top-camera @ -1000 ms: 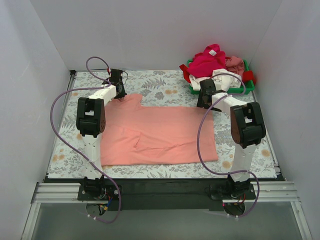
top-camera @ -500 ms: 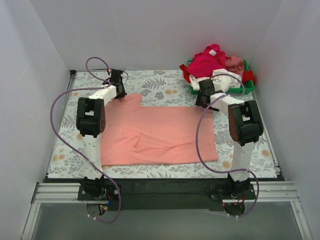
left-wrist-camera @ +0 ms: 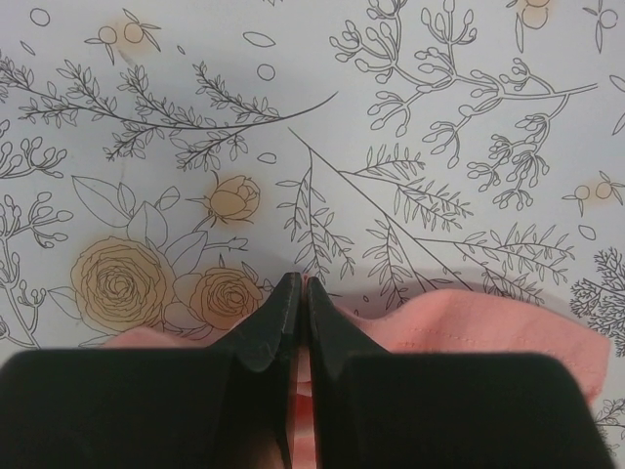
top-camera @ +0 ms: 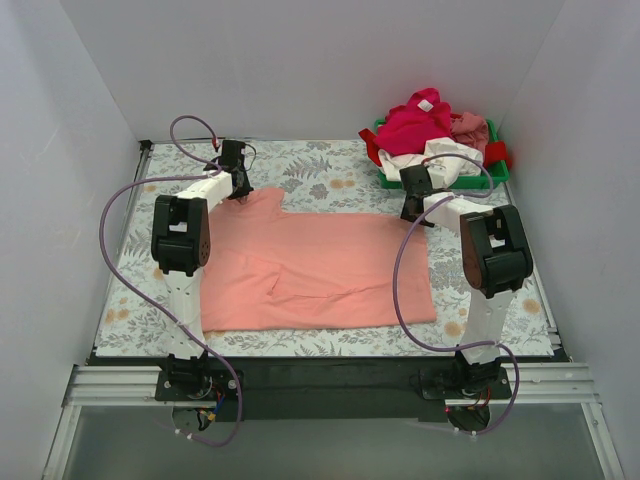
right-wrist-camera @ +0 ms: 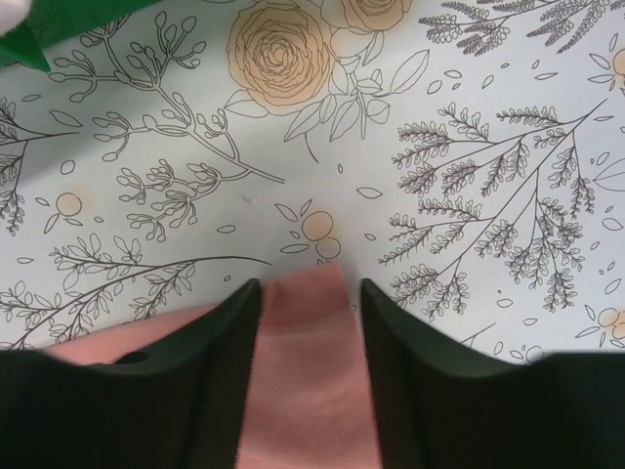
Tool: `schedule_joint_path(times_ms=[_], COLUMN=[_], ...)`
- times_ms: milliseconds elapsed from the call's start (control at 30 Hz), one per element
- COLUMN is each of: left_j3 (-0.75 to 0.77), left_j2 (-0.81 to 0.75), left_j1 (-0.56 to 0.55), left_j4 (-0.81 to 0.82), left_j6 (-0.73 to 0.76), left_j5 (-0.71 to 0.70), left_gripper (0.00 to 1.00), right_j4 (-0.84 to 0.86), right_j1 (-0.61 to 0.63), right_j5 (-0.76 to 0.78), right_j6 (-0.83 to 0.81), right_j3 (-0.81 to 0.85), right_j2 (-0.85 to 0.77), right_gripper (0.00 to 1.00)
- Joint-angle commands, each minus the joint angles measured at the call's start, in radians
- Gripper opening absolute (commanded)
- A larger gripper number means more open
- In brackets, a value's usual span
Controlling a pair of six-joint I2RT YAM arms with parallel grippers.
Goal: Fold and stack the t-shirts
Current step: Fold the tshirt
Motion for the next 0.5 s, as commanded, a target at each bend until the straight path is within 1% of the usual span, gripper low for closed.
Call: schedule_joint_path(times_ms=[0, 67, 100, 200, 267, 333, 433, 467], left_j3=[-0.023, -0.026, -0.027, -0.03, -0.032, -0.032, -0.03, -0.032], left_j2=[-0.089, -0.093, -0.098, -0.101, -0.103, -0.103, -0.104, -0.104], left_j1=[0.001, 0.001, 0.001, 0.001, 0.001, 0.001, 0.001, 0.001], left_j4=[-0.016, -0.018, -0.016, -0.014, -0.013, -0.011, -0.011, -0.011], left_j6=[0.0, 0.001, 0.0, 0.006, 0.006, 0.004, 0.006, 0.004], left_j5=[-0.019, -0.021, -0.021, -0.025, -0.03, -0.03, -0.027, -0.028], left_gripper=[0.0, 0.0, 0.0, 0.0, 0.0, 0.0, 0.0, 0.0], right_j4=[-0.057, -0.075, -0.075, -0.097, -0.114, -0.123, -0.131, -0.135], right_j1=[-0.002, -0.002, -0.002, -0.001, -0.001, 0.001, 0.004, 0.004], right_j5=[0.027, 0.027, 0.026, 0.023, 0.019, 0.015, 0.015, 0.015], right_j6=[-0.026, -0.028, -0.032, -0.038, -0.037, -0.034, -0.024, -0.023], right_j3=[0.012, 0.031, 0.046, 0.09, 0.104, 0.115, 0.115, 0.113], right_j2=[-0.014, -0.001, 0.006, 0.032, 0.05, 0.058, 0.07, 0.07], right_gripper=[0.47, 0.42, 0.37, 0.33, 0.33, 0.28, 0.25, 0.22])
